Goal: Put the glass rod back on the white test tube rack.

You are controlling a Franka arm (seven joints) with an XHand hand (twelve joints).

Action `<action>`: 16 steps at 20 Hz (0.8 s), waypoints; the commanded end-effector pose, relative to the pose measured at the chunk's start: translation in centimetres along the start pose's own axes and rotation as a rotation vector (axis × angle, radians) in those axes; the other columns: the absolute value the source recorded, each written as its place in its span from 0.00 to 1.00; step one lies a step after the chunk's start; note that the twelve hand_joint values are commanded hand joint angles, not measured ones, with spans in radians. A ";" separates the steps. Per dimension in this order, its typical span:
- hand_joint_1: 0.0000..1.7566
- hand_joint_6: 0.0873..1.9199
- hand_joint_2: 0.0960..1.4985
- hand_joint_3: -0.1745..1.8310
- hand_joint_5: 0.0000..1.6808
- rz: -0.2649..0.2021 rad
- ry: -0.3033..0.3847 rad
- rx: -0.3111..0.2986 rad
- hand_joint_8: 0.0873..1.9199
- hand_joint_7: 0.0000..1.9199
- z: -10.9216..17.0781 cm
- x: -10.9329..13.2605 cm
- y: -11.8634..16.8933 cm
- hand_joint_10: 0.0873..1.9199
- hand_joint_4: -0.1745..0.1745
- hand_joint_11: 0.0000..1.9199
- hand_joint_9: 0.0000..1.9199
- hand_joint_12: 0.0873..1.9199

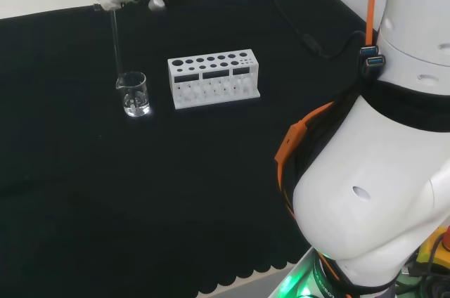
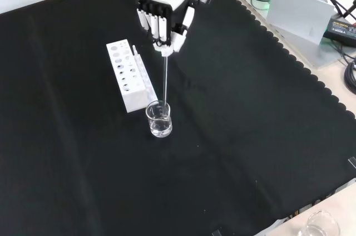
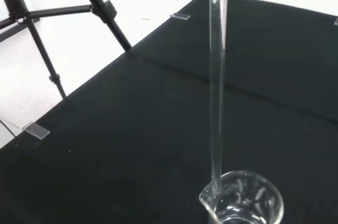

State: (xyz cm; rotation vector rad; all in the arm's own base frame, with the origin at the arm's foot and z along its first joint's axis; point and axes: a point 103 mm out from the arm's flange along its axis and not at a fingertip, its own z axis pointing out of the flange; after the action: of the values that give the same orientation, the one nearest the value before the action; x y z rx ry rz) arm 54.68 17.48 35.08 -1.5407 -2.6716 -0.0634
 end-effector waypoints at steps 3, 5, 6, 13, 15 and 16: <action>0.75 0.00 0.66 0.00 0.88 0.031 -0.011 -0.018 0.07 0.80 -3.1 -1.6 -1.3 0.11 0.16 0.83 0.93 0.28; 0.75 0.00 0.66 0.00 0.88 0.040 -0.013 -0.019 0.07 0.80 -3.7 -2.0 -1.8 0.11 0.16 0.83 0.93 0.28; 0.75 0.00 0.66 0.00 0.88 0.046 -0.015 -0.020 0.07 0.80 -4.0 -2.3 -2.1 0.11 0.16 0.83 0.93 0.28; 0.75 0.00 0.66 0.00 0.88 0.081 -0.017 -0.047 0.07 0.80 -5.9 -4.3 -3.6 0.11 0.16 0.83 0.93 0.28; 0.75 0.00 0.66 0.00 0.88 0.096 -0.016 -0.057 0.07 0.80 -6.6 -5.2 -4.5 0.11 0.16 0.83 0.93 0.28; 0.75 0.00 0.66 0.00 0.88 0.107 -0.015 -0.059 0.07 0.80 -6.8 -5.7 -4.9 0.11 0.16 0.83 0.93 0.28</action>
State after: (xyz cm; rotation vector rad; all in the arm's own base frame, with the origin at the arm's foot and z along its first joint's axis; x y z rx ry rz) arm 54.37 13.49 39.43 -1.6323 -2.6474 -0.1028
